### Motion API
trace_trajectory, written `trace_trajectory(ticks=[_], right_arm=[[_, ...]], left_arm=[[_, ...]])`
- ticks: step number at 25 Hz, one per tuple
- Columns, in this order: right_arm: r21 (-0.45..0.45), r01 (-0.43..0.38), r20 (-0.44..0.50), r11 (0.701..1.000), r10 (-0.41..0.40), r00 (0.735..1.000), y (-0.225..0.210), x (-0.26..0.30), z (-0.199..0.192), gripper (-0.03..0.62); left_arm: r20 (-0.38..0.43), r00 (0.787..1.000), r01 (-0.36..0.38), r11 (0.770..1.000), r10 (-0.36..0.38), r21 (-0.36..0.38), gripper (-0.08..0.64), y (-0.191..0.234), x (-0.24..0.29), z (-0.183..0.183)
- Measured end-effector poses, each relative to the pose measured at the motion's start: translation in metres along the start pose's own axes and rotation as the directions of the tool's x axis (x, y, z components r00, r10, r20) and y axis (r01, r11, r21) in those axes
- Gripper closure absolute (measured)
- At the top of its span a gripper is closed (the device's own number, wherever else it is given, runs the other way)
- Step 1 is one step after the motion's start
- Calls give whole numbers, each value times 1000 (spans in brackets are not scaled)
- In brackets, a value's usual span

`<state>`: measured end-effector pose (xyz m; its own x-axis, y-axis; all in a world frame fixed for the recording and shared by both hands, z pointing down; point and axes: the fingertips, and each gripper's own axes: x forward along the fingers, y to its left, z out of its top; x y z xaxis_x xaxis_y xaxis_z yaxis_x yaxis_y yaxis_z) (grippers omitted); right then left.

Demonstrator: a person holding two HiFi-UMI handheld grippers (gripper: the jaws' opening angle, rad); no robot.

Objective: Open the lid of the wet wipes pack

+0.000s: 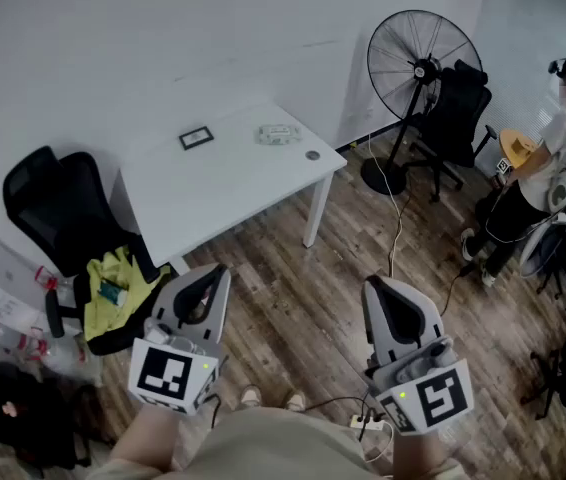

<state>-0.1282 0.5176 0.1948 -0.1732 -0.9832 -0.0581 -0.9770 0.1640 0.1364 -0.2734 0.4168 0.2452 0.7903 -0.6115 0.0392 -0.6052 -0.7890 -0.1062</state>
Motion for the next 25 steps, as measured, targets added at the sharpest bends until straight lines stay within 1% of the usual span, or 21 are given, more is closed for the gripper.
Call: trace_trajectory(ticks=[5, 8, 11, 13, 16, 18, 21, 22, 23, 24, 25], right_arm=[[49, -34, 44, 998, 32, 999, -1, -5, 5, 569], [46, -55, 47, 997, 53, 997, -2, -7, 4, 569], [51, -102, 72, 993, 98, 993, -1, -12, 4, 569], [39, -125, 75, 991, 122, 990, -3, -17, 4, 569], [20, -107, 53, 994, 106, 993, -12, -23, -4, 569], [26, -86, 45, 996, 85, 995, -22, -29, -10, 568], [44, -79, 38, 996, 77, 996, -34, -38, -17, 561], [60, -72, 39, 996, 70, 997, -38, -40, -18, 541], [75, -67, 40, 995, 64, 997, -41, -42, -20, 479], [85, -63, 40, 994, 60, 997, -44, -44, -22, 433], [88, -60, 39, 994, 57, 998, -46, -45, -24, 419]], left_arm=[[-4, 1000, 2, 1000, -2, -8, 538, -5, 2, 1], [-5, 1000, 8, 1000, -8, -9, 538, -12, 4, 3], [-3, 1000, 12, 1000, -12, -10, 538, -21, 9, 4], [4, 1000, 16, 1000, -16, -13, 540, -30, 14, 7], [6, 1000, 22, 1000, -22, -16, 538, -43, 18, 10], [8, 1000, 21, 1000, -21, -7, 538, -49, 18, 9], [16, 1000, 6, 1000, -7, 12, 540, -55, 21, 6], [13, 1000, 4, 1000, -4, 16, 538, -57, 22, 5], [9, 1000, 5, 1000, -5, 16, 538, -60, 22, 4], [5, 1000, 7, 1000, -7, 14, 538, -62, 22, 3], [3, 1000, 8, 1000, -8, 12, 538, -63, 23, 2]])
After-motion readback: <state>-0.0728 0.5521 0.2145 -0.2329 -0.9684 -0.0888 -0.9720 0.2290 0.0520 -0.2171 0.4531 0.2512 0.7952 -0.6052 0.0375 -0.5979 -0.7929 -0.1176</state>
